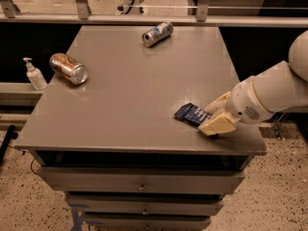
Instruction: Pick rxbar blueberry
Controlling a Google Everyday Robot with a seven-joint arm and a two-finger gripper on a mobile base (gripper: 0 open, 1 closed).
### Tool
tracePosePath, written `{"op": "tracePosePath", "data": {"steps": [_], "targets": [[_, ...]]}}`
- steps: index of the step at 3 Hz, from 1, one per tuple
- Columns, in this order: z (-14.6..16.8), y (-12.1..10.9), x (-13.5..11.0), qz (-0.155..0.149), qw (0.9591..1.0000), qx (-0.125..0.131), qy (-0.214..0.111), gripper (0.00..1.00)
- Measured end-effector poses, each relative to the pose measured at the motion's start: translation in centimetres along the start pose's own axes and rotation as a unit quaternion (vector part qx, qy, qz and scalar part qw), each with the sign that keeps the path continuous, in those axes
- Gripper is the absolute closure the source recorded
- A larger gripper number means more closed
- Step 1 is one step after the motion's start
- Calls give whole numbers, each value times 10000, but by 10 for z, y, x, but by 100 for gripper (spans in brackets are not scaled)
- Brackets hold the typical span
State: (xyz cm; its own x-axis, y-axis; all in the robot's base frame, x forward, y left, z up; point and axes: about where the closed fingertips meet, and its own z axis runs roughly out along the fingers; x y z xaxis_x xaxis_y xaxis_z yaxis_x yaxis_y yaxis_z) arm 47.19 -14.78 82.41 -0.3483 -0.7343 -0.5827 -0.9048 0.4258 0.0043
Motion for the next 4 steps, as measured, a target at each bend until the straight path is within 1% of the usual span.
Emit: {"op": "tracePosePath", "data": {"steps": [1, 2, 3, 4], "targets": [[0, 0, 0, 0, 10000, 0, -1, 100], [-13, -8, -22, -97, 9996, 15, -249, 100], [-42, -17, -56, -336, 9974, 92, -633, 100], [-49, -20, -64, -385, 9967, 144, -703, 100]]}}
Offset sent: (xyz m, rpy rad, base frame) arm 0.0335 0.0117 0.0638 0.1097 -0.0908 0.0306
